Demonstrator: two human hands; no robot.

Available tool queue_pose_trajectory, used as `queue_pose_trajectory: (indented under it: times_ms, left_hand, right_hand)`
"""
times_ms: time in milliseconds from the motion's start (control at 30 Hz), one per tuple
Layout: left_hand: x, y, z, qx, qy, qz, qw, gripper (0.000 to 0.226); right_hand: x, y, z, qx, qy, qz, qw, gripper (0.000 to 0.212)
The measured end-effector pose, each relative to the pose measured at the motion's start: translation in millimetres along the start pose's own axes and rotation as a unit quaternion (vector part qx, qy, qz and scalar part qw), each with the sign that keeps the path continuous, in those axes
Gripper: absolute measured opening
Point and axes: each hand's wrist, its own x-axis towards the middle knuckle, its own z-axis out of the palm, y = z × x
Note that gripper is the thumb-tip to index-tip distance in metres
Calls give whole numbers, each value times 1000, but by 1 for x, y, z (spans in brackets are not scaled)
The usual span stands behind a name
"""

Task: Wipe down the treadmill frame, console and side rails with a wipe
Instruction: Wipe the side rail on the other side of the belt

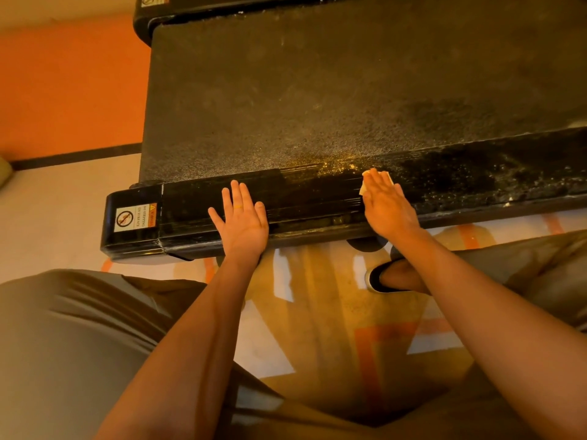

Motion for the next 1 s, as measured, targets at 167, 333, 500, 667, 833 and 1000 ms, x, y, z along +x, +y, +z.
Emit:
queue_pose_trajectory:
  times_ms: [167,333,500,667,833,1000]
  left_hand:
    - [-1,-1,2,-13,11,2,1000,60]
    - [-1,1,3,-12,22,-1,1000,59]
    - [-2,2,4,-9,25,-4,1000,59]
    - [-1,2,4,1,33,-5,999,59]
    - [0,2,5,14,29,-7,999,59]
    - [-1,2,6,9,38,-8,999,58]
  right_hand:
    - [-8,24,-7,5,28,62,998,45]
    - [1,-5,3,-14,12,41,999,44]
    - [-1,-80,24,44,-39,-49,997,54]
    - [5,-129,39,26,-67,-99,992,56]
    - [18,-136,37,3,-67,-120,991,55]
    - [11,-84,27,23,-33,-76,996,55]
